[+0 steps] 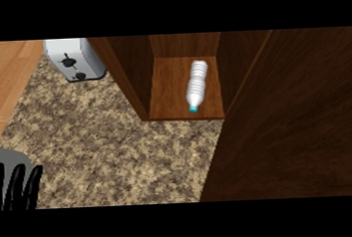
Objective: Pick up the bottled water, place it into the cabinet and close the cabinet
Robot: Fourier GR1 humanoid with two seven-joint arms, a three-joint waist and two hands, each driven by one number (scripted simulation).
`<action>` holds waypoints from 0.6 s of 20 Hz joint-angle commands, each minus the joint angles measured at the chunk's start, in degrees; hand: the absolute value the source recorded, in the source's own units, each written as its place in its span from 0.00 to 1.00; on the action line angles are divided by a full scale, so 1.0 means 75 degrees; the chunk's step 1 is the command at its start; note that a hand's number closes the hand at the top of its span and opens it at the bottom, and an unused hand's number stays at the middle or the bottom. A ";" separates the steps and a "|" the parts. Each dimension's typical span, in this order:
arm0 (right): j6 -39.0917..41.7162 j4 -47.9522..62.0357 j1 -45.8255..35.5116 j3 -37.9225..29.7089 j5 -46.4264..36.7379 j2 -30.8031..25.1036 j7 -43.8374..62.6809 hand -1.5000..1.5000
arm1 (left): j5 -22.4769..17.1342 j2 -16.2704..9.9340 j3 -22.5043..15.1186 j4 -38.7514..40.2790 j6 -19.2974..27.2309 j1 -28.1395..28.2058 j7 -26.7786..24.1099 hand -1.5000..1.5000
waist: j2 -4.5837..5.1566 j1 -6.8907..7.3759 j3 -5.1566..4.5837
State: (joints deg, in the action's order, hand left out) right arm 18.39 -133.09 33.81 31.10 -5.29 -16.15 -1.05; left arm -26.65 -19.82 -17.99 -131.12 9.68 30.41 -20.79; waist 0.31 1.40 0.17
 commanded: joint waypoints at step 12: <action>-0.0382 0.0097 -0.1266 0.1923 -0.0017 0.1892 0.1809 1.00 | -0.1534 -0.0620 0.1599 -0.0340 -0.1801 0.1692 -0.0647 0.00 | -0.0051 0.0345 -0.0055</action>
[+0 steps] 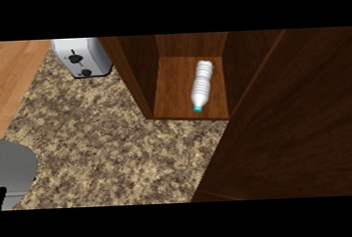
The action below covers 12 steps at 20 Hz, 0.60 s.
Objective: Pick up the bottled water, place it into the cabinet and close the cabinet
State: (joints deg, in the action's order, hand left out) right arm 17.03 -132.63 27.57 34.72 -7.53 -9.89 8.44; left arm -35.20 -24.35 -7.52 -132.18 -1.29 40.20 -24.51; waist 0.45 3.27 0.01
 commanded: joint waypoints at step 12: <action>-0.2854 0.1833 -0.5147 0.0502 0.2190 0.1311 0.2173 1.00 | -0.1941 -0.0321 0.2036 0.0261 -0.2140 0.1402 -0.0564 0.00 | -0.0032 -0.0033 -0.0014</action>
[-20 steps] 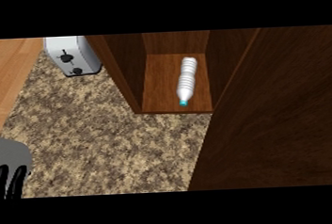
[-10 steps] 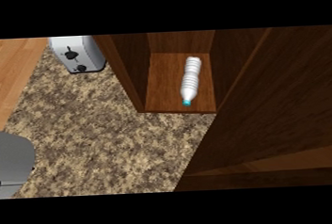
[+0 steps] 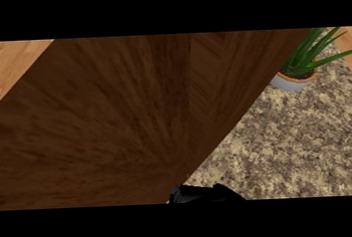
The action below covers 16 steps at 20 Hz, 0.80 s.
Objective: Pick up the bottled water, place it into the cabinet and close the cabinet
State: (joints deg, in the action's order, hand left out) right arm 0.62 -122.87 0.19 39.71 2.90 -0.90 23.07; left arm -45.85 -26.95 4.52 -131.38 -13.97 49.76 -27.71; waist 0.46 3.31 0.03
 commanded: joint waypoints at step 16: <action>0.0579 0.4318 -0.5083 -0.4009 0.3606 -0.0179 0.0239 1.00 | -0.2186 0.0177 0.2437 0.0570 -0.2223 0.1027 0.0387 0.00 | -0.0057 -0.0259 -0.0004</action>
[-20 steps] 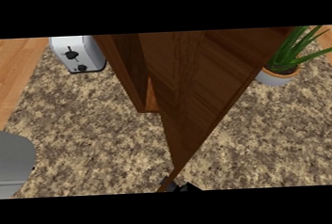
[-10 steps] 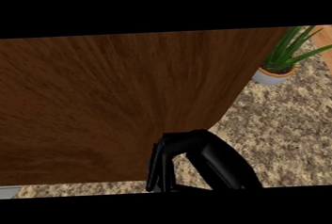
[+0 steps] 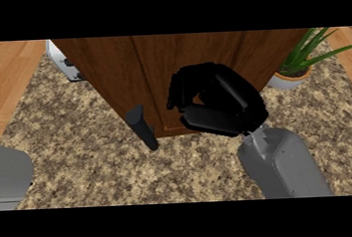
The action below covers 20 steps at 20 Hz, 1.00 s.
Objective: Pick up the bottled water, place it into the cabinet and close the cabinet
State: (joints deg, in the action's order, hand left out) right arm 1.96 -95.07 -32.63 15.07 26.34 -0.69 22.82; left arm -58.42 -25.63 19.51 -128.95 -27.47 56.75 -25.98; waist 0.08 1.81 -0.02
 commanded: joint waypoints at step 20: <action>0.1707 0.3441 -0.2558 -0.1134 0.1011 0.0077 -0.0287 1.00 | -0.0763 0.0336 0.0799 0.0152 -0.0676 -0.0120 0.1008 0.00 | 0.0031 0.0059 0.0002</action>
State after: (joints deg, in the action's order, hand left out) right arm 17.38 -77.17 -42.84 10.27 31.68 -2.35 18.97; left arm -63.53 -23.32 25.00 -127.82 -32.75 55.93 -19.47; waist -1.59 0.45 1.34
